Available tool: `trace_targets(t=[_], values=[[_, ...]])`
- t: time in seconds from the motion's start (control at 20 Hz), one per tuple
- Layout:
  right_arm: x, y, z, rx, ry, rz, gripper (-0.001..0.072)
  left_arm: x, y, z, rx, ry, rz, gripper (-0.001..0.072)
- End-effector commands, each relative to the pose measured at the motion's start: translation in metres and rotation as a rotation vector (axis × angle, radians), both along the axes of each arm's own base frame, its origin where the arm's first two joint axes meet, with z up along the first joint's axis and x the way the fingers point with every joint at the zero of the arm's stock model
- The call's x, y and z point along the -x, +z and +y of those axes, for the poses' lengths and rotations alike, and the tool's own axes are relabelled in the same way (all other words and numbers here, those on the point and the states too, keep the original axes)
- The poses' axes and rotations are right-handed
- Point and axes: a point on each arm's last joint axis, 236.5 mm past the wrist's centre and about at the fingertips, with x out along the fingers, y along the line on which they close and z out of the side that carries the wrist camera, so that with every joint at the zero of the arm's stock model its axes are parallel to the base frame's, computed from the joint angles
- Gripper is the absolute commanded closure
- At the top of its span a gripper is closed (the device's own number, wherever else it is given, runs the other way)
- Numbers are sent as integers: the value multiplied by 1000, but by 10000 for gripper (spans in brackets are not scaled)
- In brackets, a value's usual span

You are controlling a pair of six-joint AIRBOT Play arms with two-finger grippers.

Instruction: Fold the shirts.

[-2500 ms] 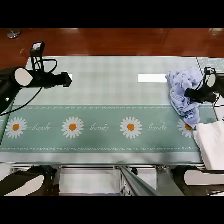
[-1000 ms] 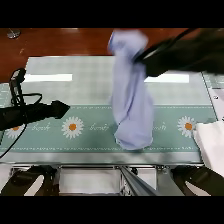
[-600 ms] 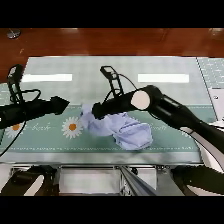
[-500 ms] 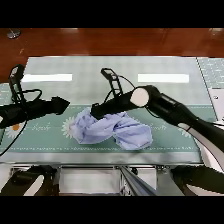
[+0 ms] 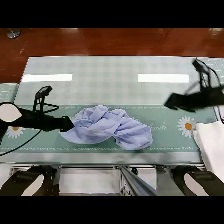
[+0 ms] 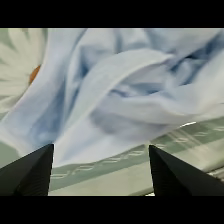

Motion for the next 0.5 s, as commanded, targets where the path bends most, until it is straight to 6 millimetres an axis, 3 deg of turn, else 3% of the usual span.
trace_targets(t=[0.0, 0.05, 0.15, 0.25, 0.35, 0.4, 0.45], values=[[66, -52, -14, -134, -172, 85, 99, -3, -31, 29, -36, 79, 62, 5], [76, -63, 0, -199, -173, 104, 99, -10, -32, 33, -12, 93, 48, 5], [93, -83, 26, -293, -160, 154, 99, -21, -29, 21, 106, 71, 21, 5], [104, -100, 37, -310, -152, 185, 99, -20, -35, -1, 191, 4, 45, 5], [105, -102, 42, -310, -146, 188, 99, -9, -51, -19, 207, -95, 100, 8], [103, -101, 46, -322, -142, 181, 100, -1, -58, -27, 207, -150, 127, 82], [101, -98, 53, -341, -133, 174, 100, 4, -63, -33, 206, -190, 147, 514]])
